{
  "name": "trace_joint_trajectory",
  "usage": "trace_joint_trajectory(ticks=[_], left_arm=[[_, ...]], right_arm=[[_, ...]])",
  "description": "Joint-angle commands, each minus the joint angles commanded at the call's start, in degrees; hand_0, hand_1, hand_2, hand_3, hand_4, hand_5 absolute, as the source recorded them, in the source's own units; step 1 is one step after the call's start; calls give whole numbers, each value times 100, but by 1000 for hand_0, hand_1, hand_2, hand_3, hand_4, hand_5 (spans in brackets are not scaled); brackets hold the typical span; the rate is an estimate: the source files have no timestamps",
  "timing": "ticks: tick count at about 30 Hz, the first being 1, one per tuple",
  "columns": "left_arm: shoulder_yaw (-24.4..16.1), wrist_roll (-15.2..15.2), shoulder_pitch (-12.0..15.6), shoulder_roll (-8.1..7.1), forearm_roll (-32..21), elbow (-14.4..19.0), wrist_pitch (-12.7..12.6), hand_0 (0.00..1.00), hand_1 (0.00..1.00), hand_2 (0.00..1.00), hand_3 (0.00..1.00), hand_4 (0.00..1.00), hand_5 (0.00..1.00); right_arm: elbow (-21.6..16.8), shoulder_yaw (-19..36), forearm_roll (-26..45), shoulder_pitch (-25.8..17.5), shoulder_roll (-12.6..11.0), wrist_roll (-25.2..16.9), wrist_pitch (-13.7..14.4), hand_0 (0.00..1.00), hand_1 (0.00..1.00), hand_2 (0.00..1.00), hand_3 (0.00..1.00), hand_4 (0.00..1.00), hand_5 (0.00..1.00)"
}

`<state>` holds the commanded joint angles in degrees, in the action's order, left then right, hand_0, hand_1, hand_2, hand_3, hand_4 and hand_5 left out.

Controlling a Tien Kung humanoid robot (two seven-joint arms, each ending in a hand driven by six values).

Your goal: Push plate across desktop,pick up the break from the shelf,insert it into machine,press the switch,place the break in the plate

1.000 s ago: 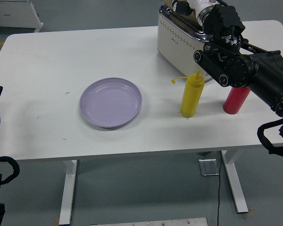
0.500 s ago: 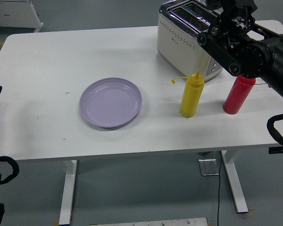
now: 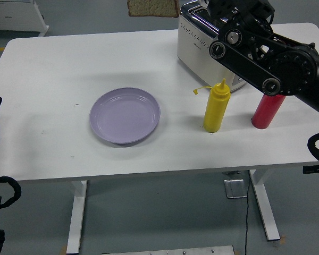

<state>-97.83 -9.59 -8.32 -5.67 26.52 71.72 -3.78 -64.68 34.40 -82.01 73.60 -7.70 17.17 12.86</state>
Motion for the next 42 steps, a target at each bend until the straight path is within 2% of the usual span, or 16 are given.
trace_joint_trajectory(ticks=[4,8,12,15,22,23,33,42], left_arm=[[-19,0,4,3,2,2,-1,828,896,894,788,631,998],[-37,-1,8,8,3,3,-3,829,896,894,788,632,998],[-47,-2,13,14,4,1,-4,828,896,894,788,632,998],[-37,-2,13,18,3,0,-4,828,896,894,788,632,998],[-4,1,10,33,4,-10,2,828,896,895,788,632,998],[-2,1,10,35,5,-10,2,829,896,894,788,632,998],[22,0,13,51,10,-23,3,829,897,895,788,632,998],[29,-4,5,50,7,-20,3,830,897,897,788,631,998]], right_arm=[[-384,-340,633,-35,26,189,-431,295,391,440,492,264,99],[-535,-690,1126,-89,67,280,-658,291,389,439,492,261,107],[-556,-1017,1601,-166,128,308,-736,291,388,439,493,261,110],[-460,-1222,1772,-242,205,306,-746,291,388,439,493,261,110],[82,-1542,1954,-398,465,294,-650,292,388,440,493,254,108],[142,-1557,1975,-412,490,291,-628,298,390,443,494,264,131],[660,-1568,2189,-529,742,242,-449,301,393,445,494,265,143],[888,-1492,2464,-583,770,256,-403,303,395,449,497,258,151]])
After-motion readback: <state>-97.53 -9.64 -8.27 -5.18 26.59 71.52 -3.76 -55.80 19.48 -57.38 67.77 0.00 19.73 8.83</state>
